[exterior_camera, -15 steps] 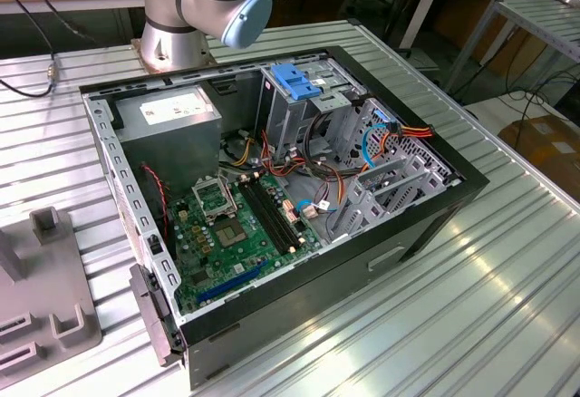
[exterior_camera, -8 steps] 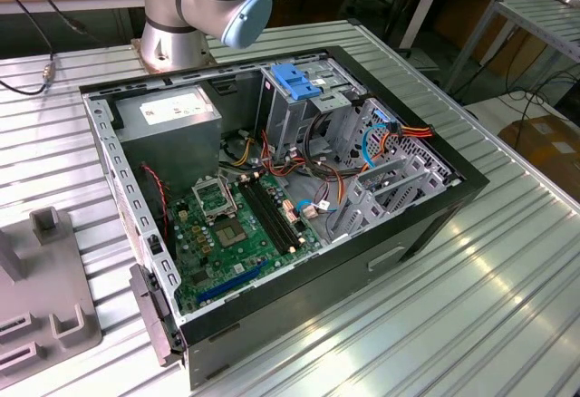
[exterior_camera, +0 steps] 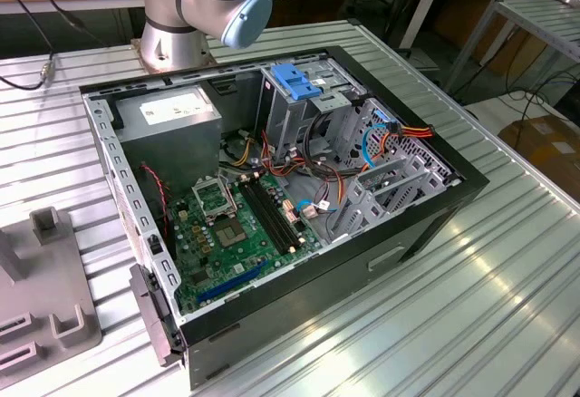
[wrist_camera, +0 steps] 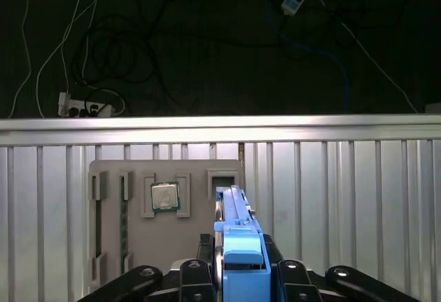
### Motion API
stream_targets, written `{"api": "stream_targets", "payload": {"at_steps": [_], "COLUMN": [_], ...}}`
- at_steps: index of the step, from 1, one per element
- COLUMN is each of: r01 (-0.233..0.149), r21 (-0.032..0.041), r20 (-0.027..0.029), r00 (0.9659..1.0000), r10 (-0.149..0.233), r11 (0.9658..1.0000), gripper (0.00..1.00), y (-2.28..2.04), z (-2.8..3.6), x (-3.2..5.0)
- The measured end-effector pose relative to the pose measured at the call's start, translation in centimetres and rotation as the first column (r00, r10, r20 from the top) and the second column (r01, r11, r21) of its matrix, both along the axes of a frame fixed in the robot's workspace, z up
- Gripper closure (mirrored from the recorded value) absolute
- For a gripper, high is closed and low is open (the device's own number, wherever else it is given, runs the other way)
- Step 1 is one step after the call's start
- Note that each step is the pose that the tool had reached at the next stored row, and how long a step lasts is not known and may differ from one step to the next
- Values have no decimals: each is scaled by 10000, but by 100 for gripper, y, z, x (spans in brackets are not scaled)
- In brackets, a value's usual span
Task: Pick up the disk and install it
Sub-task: 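Pick up the disk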
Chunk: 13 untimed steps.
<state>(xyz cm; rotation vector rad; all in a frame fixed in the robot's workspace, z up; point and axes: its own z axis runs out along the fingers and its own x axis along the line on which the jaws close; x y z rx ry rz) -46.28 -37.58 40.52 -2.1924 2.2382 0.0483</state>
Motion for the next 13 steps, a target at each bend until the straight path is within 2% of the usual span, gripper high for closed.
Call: {"api": "stream_targets", "payload": {"at_steps": [8,13], "r01": [0,0], "r21": [-1,0], "r20": [-2,1], "r00": [10000,10000], "r10": [0,0], "r11": [10000,10000], "gripper": [63,63], "y": [0,0], "z": [117,212], "x": [0,0]}}
